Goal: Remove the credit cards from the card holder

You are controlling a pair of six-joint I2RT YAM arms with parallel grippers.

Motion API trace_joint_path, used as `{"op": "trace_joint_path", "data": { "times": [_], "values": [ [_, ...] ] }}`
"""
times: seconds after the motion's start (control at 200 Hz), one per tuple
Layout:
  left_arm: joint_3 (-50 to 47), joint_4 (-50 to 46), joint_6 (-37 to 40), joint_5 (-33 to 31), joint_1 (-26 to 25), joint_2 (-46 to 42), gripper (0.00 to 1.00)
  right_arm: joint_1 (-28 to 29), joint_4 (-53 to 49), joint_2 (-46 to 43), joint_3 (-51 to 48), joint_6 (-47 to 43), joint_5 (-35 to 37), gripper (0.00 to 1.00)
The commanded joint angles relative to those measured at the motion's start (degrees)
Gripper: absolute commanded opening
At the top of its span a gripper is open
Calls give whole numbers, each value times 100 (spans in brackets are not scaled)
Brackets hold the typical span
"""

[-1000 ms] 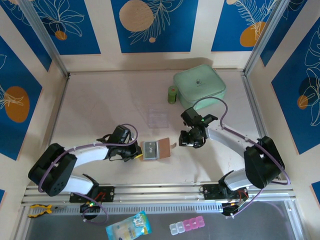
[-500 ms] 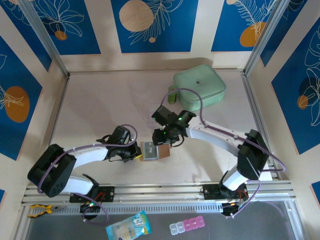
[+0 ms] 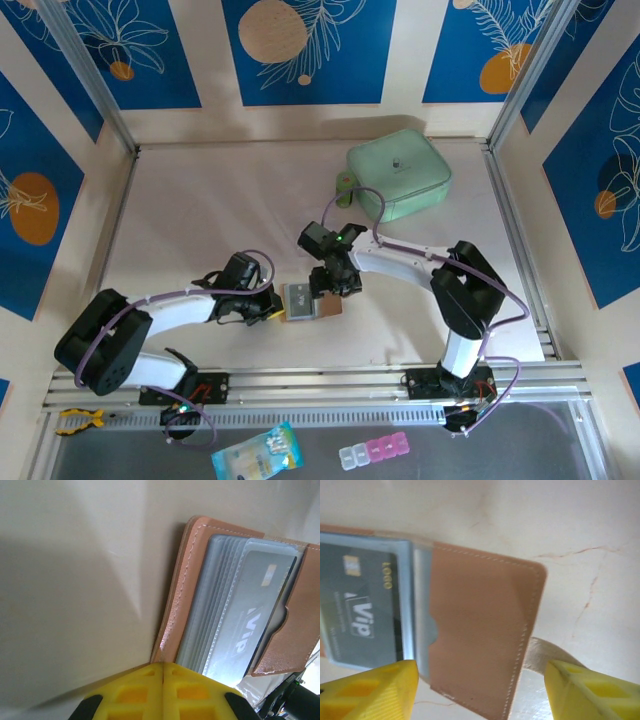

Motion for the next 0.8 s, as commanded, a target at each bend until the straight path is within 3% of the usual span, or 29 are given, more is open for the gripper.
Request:
{"op": "trace_joint_path", "data": {
  "times": [0.0,0.795],
  "values": [
    [-113,-35,-32,-35,-41,80,5,-98,-82,133,-134,-85,106,69],
    [71,-180,82,-63,-46,249,5,-218,94,535,-445,-52,-158,79]
  ]
}}
